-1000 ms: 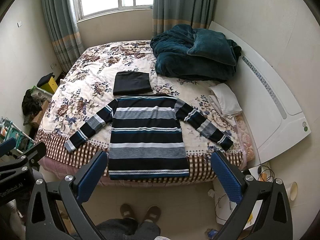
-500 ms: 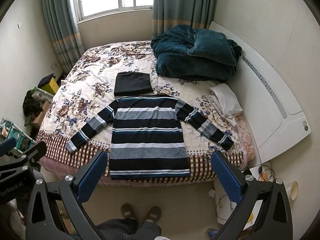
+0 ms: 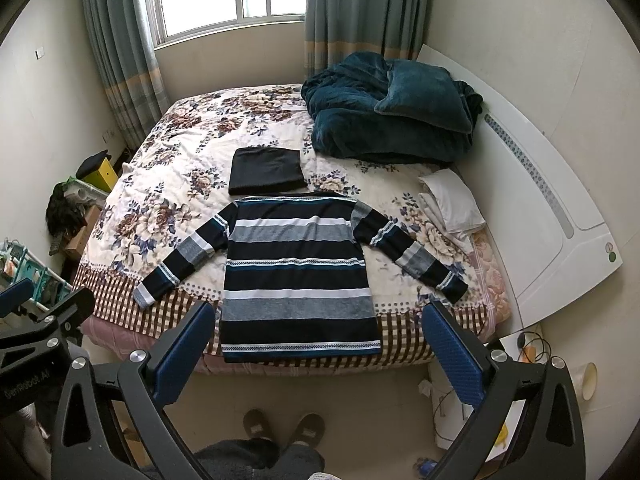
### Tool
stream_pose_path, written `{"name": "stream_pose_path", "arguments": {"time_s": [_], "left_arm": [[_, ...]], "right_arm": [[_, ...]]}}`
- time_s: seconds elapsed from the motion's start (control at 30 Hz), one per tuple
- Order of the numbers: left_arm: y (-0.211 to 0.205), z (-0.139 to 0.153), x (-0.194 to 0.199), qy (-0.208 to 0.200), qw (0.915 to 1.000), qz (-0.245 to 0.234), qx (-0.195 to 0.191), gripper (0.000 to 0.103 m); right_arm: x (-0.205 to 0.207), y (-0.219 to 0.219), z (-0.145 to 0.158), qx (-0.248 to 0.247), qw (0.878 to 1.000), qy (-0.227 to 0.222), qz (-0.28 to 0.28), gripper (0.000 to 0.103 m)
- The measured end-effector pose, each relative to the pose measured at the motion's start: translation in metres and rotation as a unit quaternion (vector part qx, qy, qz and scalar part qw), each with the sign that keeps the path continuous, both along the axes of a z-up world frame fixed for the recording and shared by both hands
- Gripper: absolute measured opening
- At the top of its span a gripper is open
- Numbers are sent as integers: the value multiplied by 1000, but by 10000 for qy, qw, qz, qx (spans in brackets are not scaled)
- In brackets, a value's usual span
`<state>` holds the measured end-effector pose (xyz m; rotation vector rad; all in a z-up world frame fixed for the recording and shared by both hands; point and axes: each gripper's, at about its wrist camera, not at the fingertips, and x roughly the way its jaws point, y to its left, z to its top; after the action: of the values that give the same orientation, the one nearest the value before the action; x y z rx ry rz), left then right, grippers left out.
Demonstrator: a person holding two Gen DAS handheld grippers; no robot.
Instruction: Fold small clothes
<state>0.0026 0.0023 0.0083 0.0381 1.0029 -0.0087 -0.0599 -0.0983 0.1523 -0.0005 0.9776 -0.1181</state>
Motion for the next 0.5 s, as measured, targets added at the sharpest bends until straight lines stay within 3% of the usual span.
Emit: {"name": "stream_pose_path", "arguments": {"time_s": [0.5], "left_arm": [[-1, 3, 1, -12, 10000, -13, -11, 103]], "right_arm": [[3, 1, 5, -2, 10000, -41, -25, 103]]}}
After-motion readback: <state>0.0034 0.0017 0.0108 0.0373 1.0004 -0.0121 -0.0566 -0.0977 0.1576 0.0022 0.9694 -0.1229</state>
